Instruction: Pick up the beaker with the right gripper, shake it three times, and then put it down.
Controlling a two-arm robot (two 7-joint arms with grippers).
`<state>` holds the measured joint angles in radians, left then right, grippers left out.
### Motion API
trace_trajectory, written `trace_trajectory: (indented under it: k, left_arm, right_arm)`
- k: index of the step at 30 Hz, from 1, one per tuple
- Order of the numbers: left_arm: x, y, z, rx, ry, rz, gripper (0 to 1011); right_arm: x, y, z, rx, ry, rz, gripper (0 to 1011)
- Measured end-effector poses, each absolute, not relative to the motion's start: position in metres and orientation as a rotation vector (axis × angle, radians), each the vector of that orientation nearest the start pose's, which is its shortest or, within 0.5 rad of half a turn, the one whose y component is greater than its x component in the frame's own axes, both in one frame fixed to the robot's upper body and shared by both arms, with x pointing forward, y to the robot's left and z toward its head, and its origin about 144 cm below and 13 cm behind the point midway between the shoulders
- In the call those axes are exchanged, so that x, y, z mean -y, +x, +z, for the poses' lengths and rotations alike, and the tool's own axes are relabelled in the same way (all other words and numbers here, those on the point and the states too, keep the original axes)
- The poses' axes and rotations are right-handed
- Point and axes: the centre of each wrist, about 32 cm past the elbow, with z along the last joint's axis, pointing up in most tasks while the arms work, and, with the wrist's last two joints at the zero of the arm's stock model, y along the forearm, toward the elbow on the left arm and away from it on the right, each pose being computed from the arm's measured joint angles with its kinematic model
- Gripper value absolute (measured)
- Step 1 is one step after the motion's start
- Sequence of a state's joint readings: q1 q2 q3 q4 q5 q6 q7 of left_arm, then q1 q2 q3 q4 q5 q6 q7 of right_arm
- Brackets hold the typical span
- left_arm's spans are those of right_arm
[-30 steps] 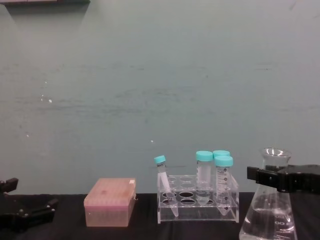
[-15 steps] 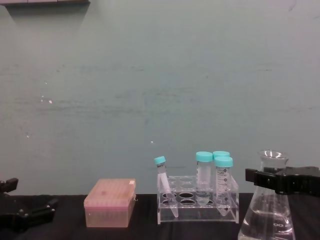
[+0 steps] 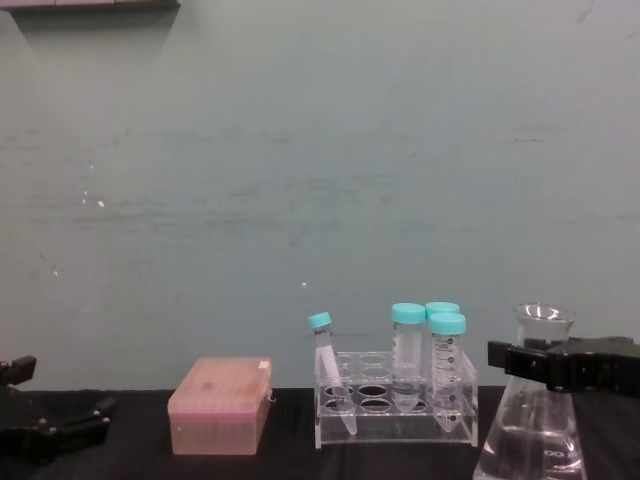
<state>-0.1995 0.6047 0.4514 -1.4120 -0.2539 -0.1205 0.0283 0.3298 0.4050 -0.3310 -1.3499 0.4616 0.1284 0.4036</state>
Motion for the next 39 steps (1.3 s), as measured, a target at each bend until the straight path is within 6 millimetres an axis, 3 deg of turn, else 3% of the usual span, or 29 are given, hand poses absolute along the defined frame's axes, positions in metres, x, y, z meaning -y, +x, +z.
trace_trajectory:
  k: [39]
  left_arm:
    - [-0.3097,0.4886,1.1398,0.285,0.304,1.248,1000]
  right_arm:
    - [0.2750,0.5407,1.1758,-0.106,-0.108,-0.961,449]
